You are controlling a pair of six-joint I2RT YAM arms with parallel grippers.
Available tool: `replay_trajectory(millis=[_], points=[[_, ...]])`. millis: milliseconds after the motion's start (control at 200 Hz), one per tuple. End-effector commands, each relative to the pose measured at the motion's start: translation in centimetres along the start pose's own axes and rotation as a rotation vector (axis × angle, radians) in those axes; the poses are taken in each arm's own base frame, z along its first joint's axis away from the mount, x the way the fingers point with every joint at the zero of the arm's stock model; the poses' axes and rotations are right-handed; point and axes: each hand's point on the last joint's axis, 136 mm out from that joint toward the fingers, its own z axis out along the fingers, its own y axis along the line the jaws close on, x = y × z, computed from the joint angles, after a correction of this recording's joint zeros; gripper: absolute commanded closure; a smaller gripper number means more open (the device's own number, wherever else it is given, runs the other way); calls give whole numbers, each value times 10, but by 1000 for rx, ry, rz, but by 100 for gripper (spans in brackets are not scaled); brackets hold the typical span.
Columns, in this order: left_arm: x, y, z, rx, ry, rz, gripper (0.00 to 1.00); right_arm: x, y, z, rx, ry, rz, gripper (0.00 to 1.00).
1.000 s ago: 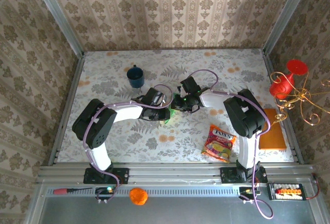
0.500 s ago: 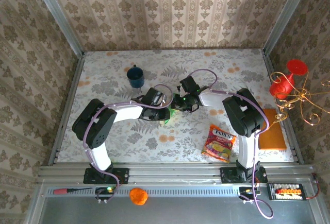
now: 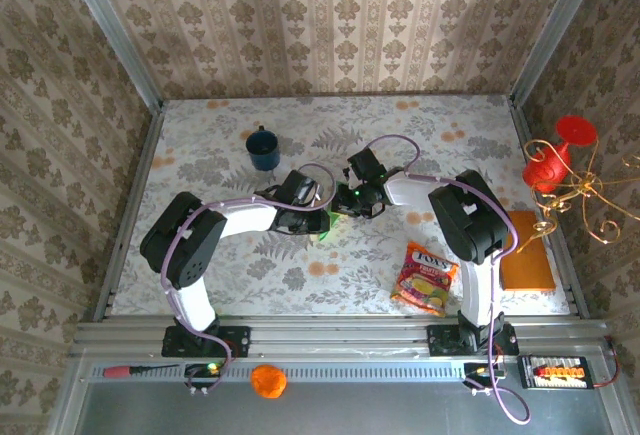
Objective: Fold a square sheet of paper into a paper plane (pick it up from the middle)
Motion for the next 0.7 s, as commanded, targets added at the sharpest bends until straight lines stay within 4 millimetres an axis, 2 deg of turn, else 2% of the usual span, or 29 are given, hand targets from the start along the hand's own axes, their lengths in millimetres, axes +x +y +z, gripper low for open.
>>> replay_trajectory(millis=[0, 285, 570, 695], points=[[55, 37, 24, -119, 173, -10, 78, 4, -14, 5, 57, 20, 6, 86], [48, 29, 18, -101, 149, -6, 79, 14, -29, 10, 82, 49, 15, 88], [6, 1, -25, -31, -7, 9, 74, 31, -56, 15, 143, 104, 10, 90], [-8, -9, -38, 21, -60, 14, 72, 34, -60, 17, 149, 120, 0, 90]])
